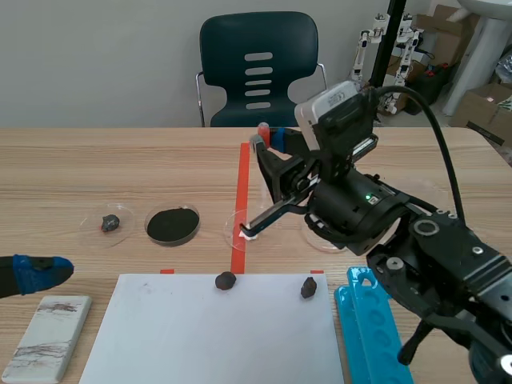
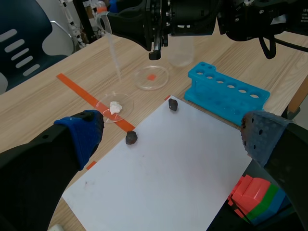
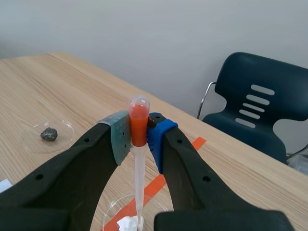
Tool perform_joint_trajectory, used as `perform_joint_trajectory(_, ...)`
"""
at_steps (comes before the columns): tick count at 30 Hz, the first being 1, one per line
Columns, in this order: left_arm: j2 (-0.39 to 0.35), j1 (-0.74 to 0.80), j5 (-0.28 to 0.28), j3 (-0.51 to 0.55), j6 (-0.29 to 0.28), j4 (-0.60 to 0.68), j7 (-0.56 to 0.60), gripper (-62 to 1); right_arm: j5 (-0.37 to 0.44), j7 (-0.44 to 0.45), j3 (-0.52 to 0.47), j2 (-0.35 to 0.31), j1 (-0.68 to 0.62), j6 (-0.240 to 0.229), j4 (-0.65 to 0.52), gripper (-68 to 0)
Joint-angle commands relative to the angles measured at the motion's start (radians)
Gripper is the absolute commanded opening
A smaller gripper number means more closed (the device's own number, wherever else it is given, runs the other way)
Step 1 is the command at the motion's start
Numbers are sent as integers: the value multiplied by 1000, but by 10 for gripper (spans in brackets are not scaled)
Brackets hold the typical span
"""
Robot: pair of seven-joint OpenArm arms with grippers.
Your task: Squeeze the dropper onto the mineral
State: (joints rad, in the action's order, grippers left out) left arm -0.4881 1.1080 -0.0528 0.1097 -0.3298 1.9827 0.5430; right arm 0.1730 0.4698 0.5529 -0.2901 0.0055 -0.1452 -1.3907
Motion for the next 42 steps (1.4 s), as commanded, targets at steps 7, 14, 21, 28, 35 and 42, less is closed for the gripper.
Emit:
perform_joint_trajectory(7,3,2,11,-4,2,12,14,-11,8,15,46,75,117,4,121,-584)
perform_joint_trajectory(14,3,2,11,-4,2,12,14,-11,7,19,66,122,159,28,218,-584)
perform_joint_trajectory(21,3,2,11,-4,2,12,14,-11,7,30,66,149,164,49,259,-584)
perform_joint_trajectory(28,3,2,11,-4,2,12,14,-11,-1,34,66,155,176,52,293,-584)
perform_joint_trajectory(35,3,2,11,-4,2,12,14,-11,-5,35,66,154,180,79,302,-584)
perform_joint_trajectory(42,3,2,11,-4,2,12,14,-11,-5,61,66,154,180,78,302,-584)
